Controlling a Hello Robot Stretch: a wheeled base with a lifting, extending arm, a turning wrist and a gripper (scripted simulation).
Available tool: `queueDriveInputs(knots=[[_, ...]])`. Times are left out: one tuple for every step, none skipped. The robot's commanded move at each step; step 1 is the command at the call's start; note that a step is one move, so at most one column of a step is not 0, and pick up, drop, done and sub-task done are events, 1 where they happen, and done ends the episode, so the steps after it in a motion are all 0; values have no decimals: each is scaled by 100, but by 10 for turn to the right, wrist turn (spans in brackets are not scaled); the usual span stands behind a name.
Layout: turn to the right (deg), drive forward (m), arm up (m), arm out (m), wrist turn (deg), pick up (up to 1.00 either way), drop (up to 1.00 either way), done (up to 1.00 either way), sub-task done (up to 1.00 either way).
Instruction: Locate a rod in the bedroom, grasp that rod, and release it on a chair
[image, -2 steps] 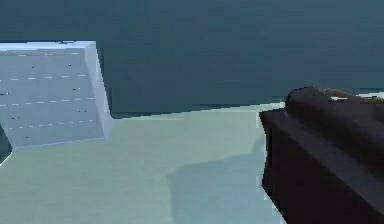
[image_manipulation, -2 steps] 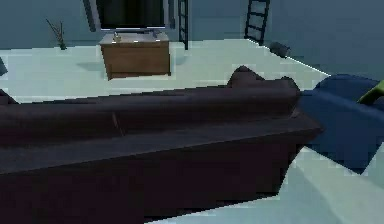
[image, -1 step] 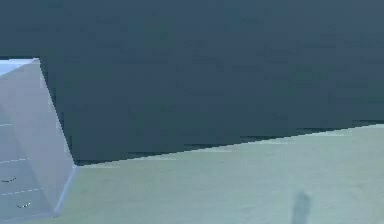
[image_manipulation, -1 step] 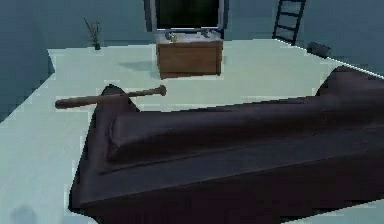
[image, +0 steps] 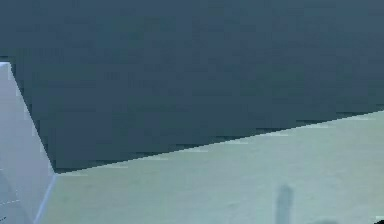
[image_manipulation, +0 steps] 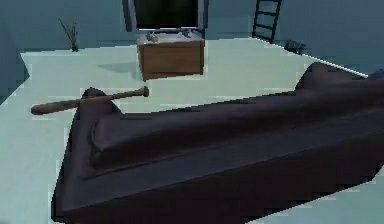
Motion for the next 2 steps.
queueDriveInputs(knots=[[0, 45, 0, 0, 0, 0, 0, 0, 0], [390, 0, 0, 0, 0, 0, 0, 0, 0]])
